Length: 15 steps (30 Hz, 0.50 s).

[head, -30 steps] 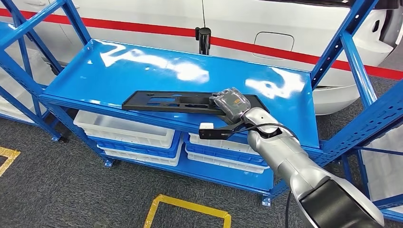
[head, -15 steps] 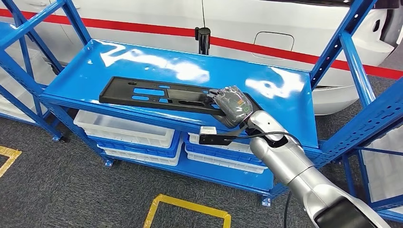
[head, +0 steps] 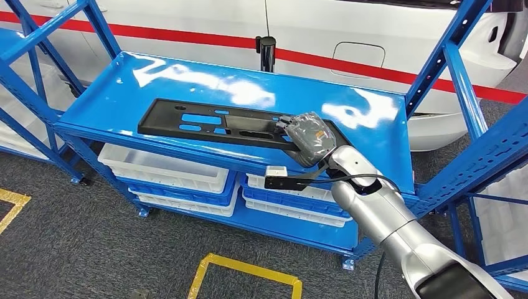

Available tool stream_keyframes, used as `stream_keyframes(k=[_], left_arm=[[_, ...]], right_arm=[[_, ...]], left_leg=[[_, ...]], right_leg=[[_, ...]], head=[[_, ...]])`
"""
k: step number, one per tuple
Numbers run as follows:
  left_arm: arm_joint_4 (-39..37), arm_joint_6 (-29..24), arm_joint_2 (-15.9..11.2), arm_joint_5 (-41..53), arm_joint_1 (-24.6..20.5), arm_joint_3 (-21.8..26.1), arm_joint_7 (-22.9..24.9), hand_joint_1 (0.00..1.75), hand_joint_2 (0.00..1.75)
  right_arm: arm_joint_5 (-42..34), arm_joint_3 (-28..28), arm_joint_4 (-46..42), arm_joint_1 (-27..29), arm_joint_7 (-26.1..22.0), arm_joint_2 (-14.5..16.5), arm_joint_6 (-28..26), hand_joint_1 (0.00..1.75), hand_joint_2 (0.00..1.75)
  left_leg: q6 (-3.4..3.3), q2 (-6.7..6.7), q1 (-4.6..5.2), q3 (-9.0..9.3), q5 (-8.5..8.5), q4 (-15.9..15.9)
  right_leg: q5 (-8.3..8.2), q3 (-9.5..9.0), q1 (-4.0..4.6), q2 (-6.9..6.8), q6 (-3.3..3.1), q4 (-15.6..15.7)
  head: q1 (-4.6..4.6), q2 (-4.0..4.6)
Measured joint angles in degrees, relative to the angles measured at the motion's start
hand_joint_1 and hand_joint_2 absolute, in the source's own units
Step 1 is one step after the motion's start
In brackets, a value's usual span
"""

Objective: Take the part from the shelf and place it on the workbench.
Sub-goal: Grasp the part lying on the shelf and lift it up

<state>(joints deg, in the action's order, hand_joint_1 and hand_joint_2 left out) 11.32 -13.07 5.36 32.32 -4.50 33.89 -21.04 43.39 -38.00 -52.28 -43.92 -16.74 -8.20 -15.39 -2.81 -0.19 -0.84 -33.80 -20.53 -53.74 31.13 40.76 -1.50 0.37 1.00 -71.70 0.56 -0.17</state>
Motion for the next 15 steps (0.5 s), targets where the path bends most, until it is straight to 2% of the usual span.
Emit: stream_keyframes(k=[1, 2, 3, 4, 5, 7, 10, 11, 12, 13, 15], left_arm=[[0.0, 0.09, 0.0, -0.05, 0.0, 0.01, -0.02, 0.0, 1.75], [0.0, 0.2, 0.02, -0.11, -0.01, 0.01, -0.03, 0.0, 1.75], [0.0, 0.29, 0.03, -0.13, -0.03, 0.01, -0.03, 0.0, 1.75], [0.03, 0.38, -0.08, -0.15, -0.06, 0.01, -0.04, 0.0, 1.75], [0.06, 0.46, -0.15, -0.16, -0.09, 0.01, -0.08, 0.0, 1.75], [0.13, 0.57, -0.31, -0.15, -0.15, 0.01, -0.27, 0.0, 1.75], [0.13, 0.7, -0.22, 0.19, -0.2, 0.01, -0.52, 0.0, 1.75], [0.13, 0.73, -0.21, 0.38, -0.24, 0.0, -0.54, 0.0, 1.75], [0.13, 0.74, -0.2, 0.5, -0.3, -0.01, -0.54, 0.0, 1.75], [0.13, 0.74, -0.21, 0.61, -0.38, -0.01, -0.54, 0.0, 1.75], [0.13, 0.74, -0.24, 0.71, -0.5, -0.01, -0.54, 0.0, 1.75]], right_arm=[[0.2, 0.01, 0.22, 0.19, 0.0, -0.01, -0.11, 1.71, 1.75], [0.36, 0.03, 0.42, 0.31, 0.01, 0.01, -0.22, 1.71, 1.75], [0.45, 0.05, 0.56, 0.33, 0.01, 0.04, -0.32, 1.71, 1.75], [0.49, 0.08, 0.68, 0.26, 0.06, 0.12, -0.46, 1.71, 1.75], [0.56, 0.12, 0.76, 0.21, 0.11, 0.28, -0.6, 1.71, 1.75], [0.77, 0.27, 0.91, 0.17, 0.26, 0.54, -0.77, 1.71, 1.75], [1.62, 0.66, 1.01, 0.52, 0.69, 0.84, -0.83, 1.71, 1.75], [1.92, 0.85, 1.02, 0.6, 0.89, 0.91, -0.84, 1.71, 1.75], [2.16, 1.07, 1.02, 0.64, 1.07, 0.96, -0.84, 1.71, 1.75], [2.44, 1.26, 1.02, 0.7, 1.22, 1.02, -0.84, 1.71, 1.75], [3.04, 1.55, 0.99, 0.99, 1.45, 1.05, -0.81, 1.71, 1.75]], left_leg=[[0.29, -0.04, -0.22, -0.19, 0.09, -0.12], [0.73, -0.09, -0.55, -0.44, 0.13, -0.4], [1.24, -0.12, -0.87, -0.77, 0.08, -0.84], [1.92, -0.14, -1.06, -1.27, -0.11, -1.5], [2.56, -0.11, -1.15, -1.74, -0.32, -2.25], [3.45, -0.08, -1.11, -2.41, -0.51, -3.14], [3.88, -0.04, -1.72, -2.63, -0.16, -3.14], [3.96, 0.03, -1.95, -3.0, -0.92, -3.93], [4.04, 0.09, -2.08, -3.81, -2.54, -5.95], [4.1, 0.14, -2.11, -5.1, -4.83, -9.23], [4.13, 0.14, -2.03, -8.12, -9.43, -17.55]], right_leg=[[-0.41, -0.35, -0.32, -0.03, 0.68, 0.46], [-1.58, -1.9, -0.71, -0.09, 1.57, 3.29], [-2.99, -4.13, -1.11, -0.18, 2.44, 7.4], [-4.11, -6.15, -1.25, -0.26, 3.0, 10.97], [-4.87, -7.41, -1.3, -0.24, 3.07, 13.45], [-5.26, -7.73, -1.01, -0.11, 2.23, 14.32], [-5.93, -7.3, -0.86, -0.01, 0.74, 14.22], [-6.25, -7.2, -0.84, 0.0, 0.22, 14.32], [-6.58, -7.03, -0.82, -0.01, -0.3, 14.45], [-6.86, -6.79, -0.76, -0.02, -0.75, 14.5], [-7.33, -6.14, -0.49, -0.1, -1.3, 14.47]], head=[[0.0, 0.0], [-0.01, 0.0], [-0.03, 0.0], [-0.11, 0.0], [-0.18, 0.0], [-0.11, 0.0], [0.19, 0.0], [0.17, 0.0], [0.22, 0.0], [0.23, 0.0], [0.31, 0.0]])
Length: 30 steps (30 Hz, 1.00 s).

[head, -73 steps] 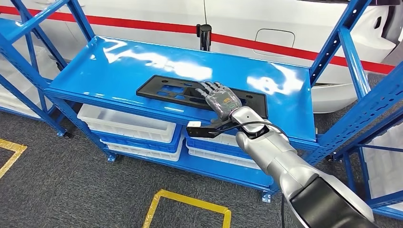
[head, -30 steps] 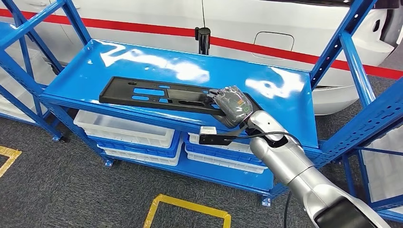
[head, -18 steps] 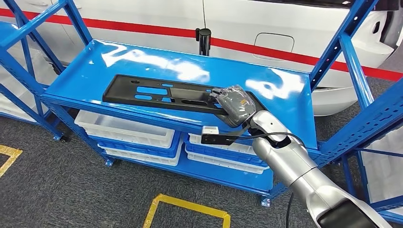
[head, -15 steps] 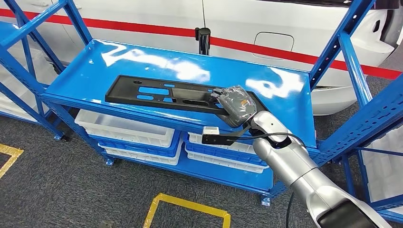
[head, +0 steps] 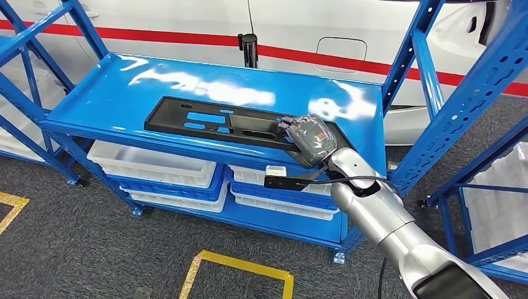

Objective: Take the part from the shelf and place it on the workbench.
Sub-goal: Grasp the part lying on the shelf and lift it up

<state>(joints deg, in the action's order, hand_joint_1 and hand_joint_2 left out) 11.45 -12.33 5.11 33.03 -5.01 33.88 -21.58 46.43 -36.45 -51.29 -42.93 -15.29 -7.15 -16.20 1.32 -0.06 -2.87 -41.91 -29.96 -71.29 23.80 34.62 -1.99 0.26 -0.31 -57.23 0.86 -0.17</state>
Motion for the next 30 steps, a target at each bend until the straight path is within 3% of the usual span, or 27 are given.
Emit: stream_keyframes(k=[1, 2, 3, 5, 7, 9, 11, 13, 15, 16, 17, 18, 19, 21, 22, 24, 26, 28, 30], left_arm=[[0.0, 0.0, -0.02, 0.0, -0.03, 0.01, -0.01, 0.0, 1.75], [0.0, -0.01, -0.02, 0.01, -0.04, 0.01, 0.0, 0.0, 1.75], [0.0, -0.01, -0.03, 0.03, -0.06, 0.01, -0.01, 0.0, 1.75], [0.03, -0.02, -0.06, 0.06, -0.24, 0.0, -0.03, 0.0, 1.75], [0.1, -0.02, -0.07, 0.09, -0.49, 0.0, -0.14, 0.0, 1.75], [0.15, -0.03, -0.05, 0.15, -0.59, 0.01, -0.27, 0.0, 1.75], [0.17, -0.07, 0.0, 0.19, -0.65, 0.01, -0.33, 0.0, 1.75], [0.2, -0.1, 0.07, 0.27, -0.78, 0.02, -0.36, 0.0, 1.75], [0.22, -0.09, 0.07, 0.38, -0.9, 0.02, -0.36, 0.0, 1.75], [0.22, -0.08, 0.07, 0.41, -0.91, 0.02, -0.35, 0.0, 1.75], [0.22, -0.06, 0.09, 0.46, -0.93, 0.02, -0.33, 0.0, 1.75], [0.22, -0.04, 0.11, 0.51, -0.93, 0.02, -0.31, 0.0, 1.75], [0.22, -0.04, 0.16, 0.55, -0.93, 0.02, -0.29, 0.0, 1.75], [0.22, -0.04, 0.25, 0.59, -0.95, 0.02, -0.25, 0.0, 1.75], [0.22, -0.04, 0.27, 0.59, -0.96, 0.02, -0.23, 0.0, 1.75], [0.22, -0.04, 0.3, 0.59, -0.98, 0.02, -0.2, 0.0, 1.75], [0.22, -0.04, 0.19, 0.59, -0.97, 0.02, -0.2, 0.0, 1.75], [0.21, -0.07, 0.1, 0.61, -0.95, 0.02, -0.2, 0.0, 1.75], [0.2, -0.1, 0.11, 0.66, -0.94, 0.02, -0.19, 0.0, 1.75]], right_arm=[[0.27, 0.1, -0.02, 0.25, 0.08, 0.0, 0.01, 1.71, 1.75], [0.5, 0.22, -0.05, 0.52, 0.16, 0.0, 0.02, 1.71, 1.75], [0.63, 0.33, -0.08, 0.74, 0.22, 0.0, 0.03, 1.71, 1.75], [0.8, 0.65, -0.29, 0.91, 0.35, 0.0, 0.03, 1.71, 1.75], [0.98, 1.06, -0.55, 0.86, 0.5, -0.04, 0.04, 1.71, 1.75], [1.27, 1.29, -0.74, 0.87, 0.59, -0.05, 0.09, 1.71, 1.75], [1.57, 1.44, -0.9, 1.0, 0.6, -0.13, 0.13, 1.71, 1.75], [1.81, 1.72, -1.0, 1.12, 0.6, -0.27, 0.14, 1.71, 1.75], [1.99, 2.03, -1.06, 1.39, 0.61, -0.3, 0.15, 1.71, 1.75], [2.09, 2.13, -1.06, 1.58, 0.62, -0.3, 0.16, 1.71, 1.75], [2.21, 2.19, -1.07, 1.76, 0.62, -0.28, 0.16, 1.71, 1.75], [2.32, 2.22, -1.07, 1.89, 0.62, -0.28, 0.16, 1.71, 1.75], [2.41, 2.25, -1.13, 1.94, 0.64, -0.28, 0.16, 1.71, 1.75], [2.5, 2.34, -1.41, 1.91, 0.7, -0.25, 0.16, 1.71, 1.75], [2.51, 2.4, -1.59, 1.87, 0.74, -0.21, 0.16, 1.71, 1.75], [2.53, 2.49, -1.82, 1.8, 0.78, -0.12, 0.17, 1.71, 1.75], [2.6, 2.53, -1.95, 1.73, 0.78, -0.02, 0.18, 1.71, 1.75], [2.69, 2.57, -2.09, 1.65, 0.78, 0.25, 0.2, 1.71, 1.75], [2.82, 2.62, -2.17, 1.65, 0.8, 0.48, 0.22, 1.71, 1.75]], left_leg=[[-0.05, 0.0, 0.01, -0.75, -1.2, -2.74], [-0.21, 0.01, 0.03, -0.36, -1.38, -3.3], [-0.47, 0.02, 0.05, 1.31, -0.64, -1.41], [-1.07, 0.05, 0.26, 7.01, 1.57, 6.86], [-1.36, 0.01, 0.73, 10.25, 2.56, 12.29], [-1.66, -0.08, 1.28, 10.04, 2.97, 12.85], [-2.47, -0.04, 1.41, 9.76, 4.17, 13.55], [-3.4, 0.08, 1.55, 9.12, 5.47, 14.22], [-3.93, 0.09, 2.02, 8.0, 6.27, 14.22], [-4.02, 0.06, 2.21, 7.48, 6.63, 14.19], [-4.05, 0.0, 2.41, 7.0, 6.99, 14.16], [-4.05, -0.08, 2.59, 6.59, 7.32, 14.14], [-4.0, -0.17, 2.76, 6.27, 7.61, 14.12], [-3.71, -0.23, 3.12, 5.75, 8.16, 14.13], [-3.49, -0.23, 3.26, 5.61, 8.43, 14.1], [-2.96, -0.21, 3.35, 5.43, 8.94, 14.1], [-2.36, -0.24, 3.18, 5.01, 8.55, 13.6], [-1.62, -0.23, 2.82, 3.68, 5.08, 10.09], [-0.74, -0.2, 2.29, 1.56, -0.02, 2.69]], right_leg=[[-0.21, 0.3, 0.12, -0.05, -0.08, -0.01], [-0.46, 0.57, 0.21, -0.08, -0.07, -0.03], [-0.69, 0.81, 0.26, -0.1, 0.06, -0.03], [-1.21, 1.18, 0.38, -0.09, 0.53, -0.04], [-1.72, 1.45, 0.61, -0.14, 1.14, -0.01], [-2.33, 1.56, 0.63, -0.26, 1.99, 0.34], [-2.14, 2.2, 0.61, -0.33, 2.63, -0.01], [0.93, 4.42, 0.69, -0.34, 2.01, -4.44], [5.3, 7.36, 0.71, -0.33, 1.19, -12.47], [6.66, 8.18, 0.73, -0.33, 1.17, -15.51], [7.2, 7.96, 0.8, -0.33, 1.35, -16.55], [6.91, 6.47, 0.91, -0.33, 1.64, -15.15], [6.03, 3.78, 1.06, -0.33, 1.84, -11.43], [4.43, -2.01, 1.54, -0.31, 1.6, -2.84], [3.88, -3.7, 1.76, -0.29, 1.37, -0.2], [3.28, -4.19, 2.08, -0.24, 0.98, 0.88], [2.69, -3.88, 1.37, -0.26, 0.13, 1.47], [1.82, -3.49, 0.7, -0.36, -1.01, 1.9], [1.12, -2.8, 0.8, -0.44, -1.44, 1.89]], head=[[-0.02, 0.0], [-0.02, 0.0], [-0.03, 0.0], [0.02, 0.0], [0.02, 0.0], [-0.04, 0.0], [-0.12, 0.0], [-0.26, 0.0], [-0.38, 0.0], [-0.41, 0.0], [-0.41, 0.0], [-0.43, 0.0], [-0.42, 0.0], [-0.36, 0.0], [-0.32, 0.0], [-0.26, 0.0], [-0.29, 0.0], [-0.25, 0.0], [-0.2, 0.0]])
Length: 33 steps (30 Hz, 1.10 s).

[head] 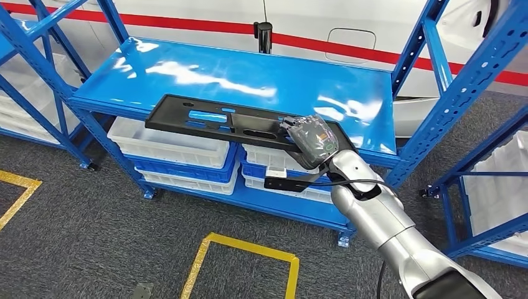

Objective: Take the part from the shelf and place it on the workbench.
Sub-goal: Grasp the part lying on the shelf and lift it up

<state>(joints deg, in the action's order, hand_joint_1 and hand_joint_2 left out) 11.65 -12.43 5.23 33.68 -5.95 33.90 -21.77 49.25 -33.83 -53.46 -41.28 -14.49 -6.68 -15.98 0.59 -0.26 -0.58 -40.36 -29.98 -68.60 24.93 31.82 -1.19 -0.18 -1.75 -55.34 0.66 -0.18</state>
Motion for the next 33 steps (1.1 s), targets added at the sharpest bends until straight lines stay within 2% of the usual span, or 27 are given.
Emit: stream_keyframes(k=[1, 2, 3, 4, 5, 7, 8, 11, 12, 13, 14, 15, 16, 17, 18, 19, 21, 22, 23, 25, 26, 27, 28, 30, 31, 32, 33], left_arm=[[0.0, -0.01, -0.01, 0.02, 0.0, 0.0, 0.0, 0.0, 1.75], [0.01, -0.01, -0.01, 0.05, -0.01, 0.0, 0.0, 0.0, 1.75], [0.01, -0.01, -0.01, 0.07, -0.01, 0.0, 0.0, 0.0, 1.75], [0.02, -0.01, -0.02, 0.09, -0.03, 0.0, 0.0, 0.0, 1.75], [0.02, -0.01, -0.04, 0.11, -0.07, 0.0, 0.0, 0.0, 1.75], [0.02, -0.01, -0.09, 0.11, -0.17, 0.0, -0.01, 0.0, 1.75], [0.02, -0.01, -0.1, 0.13, -0.21, 0.0, -0.02, 0.0, 1.75], [0.02, -0.05, -0.05, 0.24, -0.22, 0.01, -0.02, 0.0, 1.75], [0.02, -0.06, -0.02, 0.29, -0.25, 0.02, -0.02, 0.0, 1.75], [0.03, -0.05, 0.01, 0.33, -0.29, 0.03, -0.01, 0.0, 1.75], [0.03, -0.03, 0.04, 0.35, -0.33, 0.03, -0.01, 0.0, 1.75], [0.04, -0.01, 0.03, 0.36, -0.36, 0.04, 0.01, 0.0, 1.75], [0.04, 0.02, 0.02, 0.34, -0.37, 0.06, 0.04, 0.0, 1.75], [0.04, 0.04, 0.02, 0.3, -0.36, 0.08, 0.07, 0.0, 1.75], [0.04, 0.06, 0.04, 0.24, -0.36, 0.11, 0.09, 0.0, 1.75], [0.04, 0.08, 0.07, 0.16, -0.36, 0.15, 0.11, 0.0, 1.75], [0.05, 0.07, 0.14, 0.03, -0.35, 0.22, 0.1, 0.0, 1.75], [0.05, 0.07, 0.16, -0.01, -0.36, 0.25, 0.1, 0.0, 1.75], [0.05, 0.06, 0.17, -0.04, -0.36, 0.26, 0.09, 0.0, 1.75], [0.04, 0.04, 0.19, -0.11, -0.3, 0.27, 0.06, 0.0, 1.75], [0.04, 0.02, 0.16, -0.14, -0.24, 0.28, 0.05, 0.0, 1.75], [0.04, 0.0, 0.15, -0.17, -0.19, 0.29, 0.04, 0.0, 1.75], [0.04, -0.02, 0.14, -0.22, -0.14, 0.31, 0.04, 0.0, 1.75], [0.04, -0.03, 0.16, -0.38, -0.1, 0.37, 0.04, 0.0, 1.75], [0.04, -0.04, 0.18, -0.45, -0.06, 0.42, 0.04, 0.0, 1.75], [0.04, -0.04, 0.19, -0.51, -0.01, 0.46, 0.02, 0.0, 1.75], [0.04, -0.05, 0.19, -0.55, 0.06, 0.51, 0.0, 0.0, 1.75]], right_arm=[[0.08, 0.01, -0.02, 0.08, 0.03, 0.05, 0.02, 1.71, 1.75], [0.19, 0.02, -0.03, 0.2, 0.09, 0.06, 0.03, 1.71, 1.75], [0.31, 0.04, -0.05, 0.32, 0.17, 0.07, 0.05, 1.71, 1.75], [0.43, 0.07, -0.11, 0.41, 0.3, 0.07, 0.09, 1.71, 1.75], [0.53, 0.14, -0.26, 0.46, 0.41, 0.07, 0.13, 1.71, 1.75], [0.6, 0.44, -0.69, 0.43, 0.64, 0.04, 0.21, 1.71, 1.75], [0.61, 0.69, -0.92, 0.42, 0.74, 0.04, 0.26, 1.71, 1.75], [0.64, 1.57, -1.36, 0.45, 0.92, -0.04, 0.4, 1.71, 1.75], [0.68, 1.88, -1.43, 0.43, 0.93, -0.11, 0.42, 1.71, 1.75], [0.73, 2.2, -1.47, 0.43, 0.93, -0.19, 0.42, 1.71, 1.75], [0.79, 2.46, -1.48, 0.44, 0.93, -0.27, 0.42, 1.71, 1.75], [0.86, 2.62, -1.48, 0.5, 0.91, -0.3, 0.42, 1.71, 1.75], [0.95, 2.74, -1.46, 0.63, 0.84, -0.32, 0.42, 1.71, 1.75], [1.04, 2.79, -1.41, 0.76, 0.75, -0.33, 0.41, 1.71, 1.75], [1.11, 2.82, -1.35, 0.83, 0.64, -0.32, 0.4, 1.71, 1.75], [1.19, 2.84, -1.29, 0.82, 0.55, -0.31, 0.4, 1.71, 1.75], [1.32, 2.86, -1.19, 0.49, 0.36, -0.15, 0.4, 1.71, 1.75], [1.4, 2.86, -1.14, 0.3, 0.25, 0.02, 0.4, 1.71, 1.75], [1.44, 2.86, -1.04, 0.13, 0.13, 0.19, 0.4, 1.71, 1.75], [1.55, 2.85, -0.75, 0.0, -0.04, 0.47, 0.4, 1.71, 1.75], [1.6, 2.84, -0.57, -0.04, -0.09, 0.57, 0.4, 1.71, 1.75], [1.65, 2.83, -0.43, -0.08, -0.12, 0.73, 0.4, 1.71, 1.75], [1.67, 2.83, -0.31, -0.13, -0.15, 0.92, 0.4, 1.71, 1.75], [1.68, 2.81, -0.08, -0.23, -0.2, 1.26, 0.42, 1.71, 1.75], [1.68, 2.78, 0.09, -0.25, -0.23, 1.37, 0.44, 1.71, 1.75], [1.68, 2.74, 0.27, -0.25, -0.28, 1.45, 0.48, 1.71, 1.75], [1.68, 2.68, 0.46, -0.25, -0.33, 1.52, 0.53, 1.71, 1.75]], left_leg=[[0.42, 0.01, -0.29, -0.73, -1.54, -3.23], [0.77, 0.03, -0.6, -0.66, -1.97, -4.81], [0.98, 0.05, -0.87, 0.25, -1.46, -4.4], [1.08, 0.08, -1.11, 2.3, -0.17, -1.76], [1.04, 0.09, -1.28, 4.98, 1.13, 2.24], [0.62, 0.03, -1.17, 9.17, 2.61, 9.04], [0.3, -0.01, -0.97, 9.88, 2.71, 10.55], [-1.14, 0.1, -0.51, 9.4, 3.65, 11.5], [-1.79, 0.2, -0.53, 9.22, 4.26, 11.96], [-2.46, 0.31, -0.56, 8.95, 4.9, 12.41], [-2.91, 0.41, -0.57, 8.53, 5.45, 12.61], [-3.19, 0.41, -0.48, 8.0, 5.84, 12.63], [-3.29, 0.4, -0.39, 7.42, 6.26, 12.61], [-3.23, 0.39, -0.34, 6.83, 6.69, 12.59], [-3.11, 0.35, -0.33, 6.27, 7.09, 12.56], [-2.93, 0.3, -0.34, 5.73, 7.5, 12.53], [-2.4, 0.24, -0.26, 4.86, 8.13, 12.33], [-2.08, 0.27, -0.17, 4.5, 8.43, 12.22], [-1.74, 0.28, -0.08, 4.24, 8.71, 12.07], [-1.09, 0.24, -0.01, 3.91, 9.28, 11.95], [-0.82, 0.15, -0.1, 3.69, 9.25, 11.74], [-0.56, 0.1, -0.2, 3.3, 8.59, 11.11], [-0.28, 0.04, -0.33, 2.54, 6.99, 9.31], [0.34, 0.03, -0.56, -0.02, 2.0, 2.14], [0.62, 0.03, -0.65, -1.3, -0.15, -1.99], [0.8, 0.04, -0.7, -1.92, -1.21, -4.76], [0.86, 0.05, -0.75, -1.54, -1.18, -5.45]], right_leg=[[-0.27, 0.34, 0.02, -0.01, 0.08, -0.03], [-0.54, 0.68, 0.01, -0.02, 0.19, -0.09], [-0.77, 0.96, -0.03, -0.02, 0.34, -0.17], [-0.94, 1.25, -0.08, -0.01, 0.5, -0.33], [-1.1, 1.53, -0.12, 0.0, 0.67, -0.54], [-1.5, 2.15, 0.03, -0.01, 1.28, -0.86], [-1.77, 2.42, 0.08, -0.02, 1.7, -0.92], [-2.35, 3.13, 0.15, -0.03, 3.07, -0.87], [-1.61, 3.75, 0.21, -0.01, 3.13, -1.77], [-0.15, 4.77, 0.27, 0.02, 2.92, -3.82], [1.97, 6.26, 0.2, 0.05, 2.48, -7.18], [4.03, 7.67, 0.16, 0.07, 2.14, -11.03], [5.62, 8.92, 0.09, 0.09, 2.08, -14.76], [6.39, 9.45, 0.05, 0.09, 2.32, -17.11], [6.24, 8.93, 0.04, 0.08, 2.77, -17.37], [5.36, 7.21, 0.02, 0.08, 3.33, -15.38], [3.44, 1.45, 0.0, 0.07, 3.94, -6.82], [2.92, -0.88, 0.12, 0.15, 3.84, -3.22], [2.78, -2.11, 0.29, 0.23, 3.58, -1.01], [2.58, -2.05, 0.5, 0.39, 2.96, -0.35], [2.34, -1.8, 0.17, 0.35, 2.62, -0.29], [2.04, -1.64, -0.14, 0.3, 2.13, -0.28], [1.68, -1.41, -0.44, 0.23, 1.54, -0.21], [1.06, -0.81, -0.37, 0.13, 0.63, -0.23], [0.79, -0.46, -0.23, 0.08, 0.43, -0.3], [0.58, -0.1, -0.11, 0.05, 0.37, -0.42], [0.42, 0.24, -0.05, 0.04, 0.42, -0.59]], head=[[-0.03, 0.0], [-0.01, 0.0], [-0.01, 0.0], [0.0, 0.0], [0.02, 0.0], [-0.03, 0.0], [-0.04, 0.0], [-0.07, 0.0], [-0.13, 0.0], [-0.16, 0.0], [-0.21, 0.0], [-0.23, 0.0], [-0.25, 0.0], [-0.25, 0.0], [-0.27, 0.0], [-0.29, 0.0], [-0.36, 0.0], [-0.28, 0.0], [-0.27, 0.0], [-0.17, 0.0], [-0.22, 0.0], [-0.17, 0.0], [-0.09, 0.0], [0.06, 0.0], [0.11, 0.0], [0.09, 0.0], [0.11, 0.0]])
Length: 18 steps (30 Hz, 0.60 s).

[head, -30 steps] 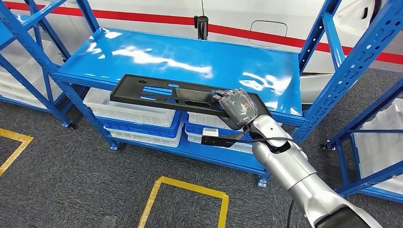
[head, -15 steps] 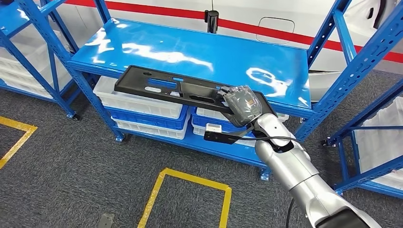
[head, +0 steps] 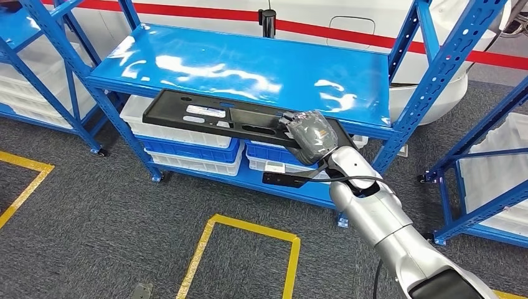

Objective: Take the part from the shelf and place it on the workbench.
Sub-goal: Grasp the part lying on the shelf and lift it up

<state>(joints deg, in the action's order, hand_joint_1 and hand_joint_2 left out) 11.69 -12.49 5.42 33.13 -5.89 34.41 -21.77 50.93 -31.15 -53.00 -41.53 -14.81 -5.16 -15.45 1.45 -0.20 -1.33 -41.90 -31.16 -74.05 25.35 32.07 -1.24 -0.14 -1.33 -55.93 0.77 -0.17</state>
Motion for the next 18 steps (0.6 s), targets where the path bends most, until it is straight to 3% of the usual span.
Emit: stream_keyframes(k=[1, 3, 5, 8, 10, 11, 13, 15, 16, 18], left_arm=[[0.0, -0.01, 0.0, -0.03, 0.06, 0.03, -0.03, 0.0, 1.75], [0.0, -0.03, 0.0, -0.09, 0.1, 0.09, -0.08, 0.0, 1.75], [-0.01, -0.04, 0.02, -0.11, 0.11, 0.25, -0.13, 0.0, 1.75], [-0.02, -0.09, 0.1, -0.13, 0.29, 0.63, -0.17, 0.0, 1.75], [-0.02, -0.12, 0.26, -0.13, 0.35, 0.7, -0.18, 0.0, 1.75], [-0.02, -0.12, 0.34, -0.14, 0.35, 0.73, -0.18, 0.0, 1.75], [-0.02, -0.13, 0.41, -0.16, 0.41, 0.76, -0.19, 0.0, 1.75], [-0.02, -0.13, 0.47, -0.16, 0.53, 0.8, -0.21, 0.0, 1.75], [-0.02, -0.15, 0.52, -0.14, 0.59, 0.82, -0.26, 0.0, 1.75], [-0.02, -0.22, 0.66, -0.11, 0.69, 0.87, -0.37, 0.0, 1.75]], right_arm=[[0.0, -0.04, 0.18, 0.0, -0.06, 0.07, 0.07, 1.71, 1.75], [0.0, -0.08, 0.48, -0.06, -0.17, 0.2, 0.23, 1.71, 1.75], [-0.08, -0.1, 0.81, -0.4, -0.39, 0.34, 0.31, 1.71, 1.75], [-0.42, -0.15, 1.39, -0.91, -0.96, 0.75, 0.33, 1.71, 1.75], [-0.54, -0.15, 1.66, -1.05, -1.08, 0.8, 0.33, 1.71, 1.75], [-0.55, -0.14, 1.79, -1.12, -1.1, 0.78, 0.33, 1.71, 1.75], [-0.58, -0.14, 2.11, -1.14, -1.16, 0.75, 0.34, 1.71, 1.75], [-0.77, -0.16, 2.47, -1.0, -1.44, 0.74, 0.43, 1.71, 1.75], [-0.91, -0.16, 2.61, -0.98, -1.66, 0.73, 0.47, 1.71, 1.75], [-1.13, -0.16, 2.74, -1.1, -2.01, 0.73, 0.5, 1.71, 1.75]], left_leg=[[-0.05, 0.01, -0.04, 1.54, 0.98, 1.68], [-0.39, -0.01, -0.07, 6.76, 3.38, 9.32], [-0.98, -0.08, 0.23, 10.12, 4.3, 14.85], [-2.17, -0.02, 0.65, 10.06, 4.87, 16.16], [-3.38, 0.16, 0.48, 9.74, 5.96, 17.06], [-3.88, 0.24, 0.38, 9.47, 6.48, 17.43], [-4.35, 0.25, 0.48, 8.48, 7.27, 17.52], [-4.29, 0.22, 0.56, 7.58, 7.88, 17.48], [-4.17, 0.2, 0.57, 7.24, 8.15, 17.45], [-3.79, 0.16, 0.57, 6.76, 8.57, 17.36]], right_leg=[[-0.11, 0.3, 0.03, 0.01, 0.08, -0.2], [-0.23, 0.76, 0.08, 0.03, 0.28, -0.62], [-0.55, 1.18, 0.29, 0.02, 0.79, -0.86], [-1.28, 1.71, 0.46, 0.02, 2.06, -0.71], [-0.01, 2.91, 0.59, 0.05, 2.23, -2.28], [1.52, 4.04, 0.64, 0.07, 1.97, -4.54], [5.45, 7.22, 0.55, 0.08, 1.47, -12.38], [7.14, 8.53, 0.49, 0.07, 1.86, -17.24], [6.59, 7.47, 0.49, 0.07, 2.32, -16.14], [4.23, 2.51, 0.47, 0.04, 3.05, -8.03]], head=[[0.01, 0.0], [0.03, 0.0], [-0.03, 0.0], [0.05, 0.0], [-0.01, 0.0], [-0.08, 0.0], [-0.21, 0.0], [-0.3, 0.0], [-0.32, 0.0], [-0.37, 0.0]])
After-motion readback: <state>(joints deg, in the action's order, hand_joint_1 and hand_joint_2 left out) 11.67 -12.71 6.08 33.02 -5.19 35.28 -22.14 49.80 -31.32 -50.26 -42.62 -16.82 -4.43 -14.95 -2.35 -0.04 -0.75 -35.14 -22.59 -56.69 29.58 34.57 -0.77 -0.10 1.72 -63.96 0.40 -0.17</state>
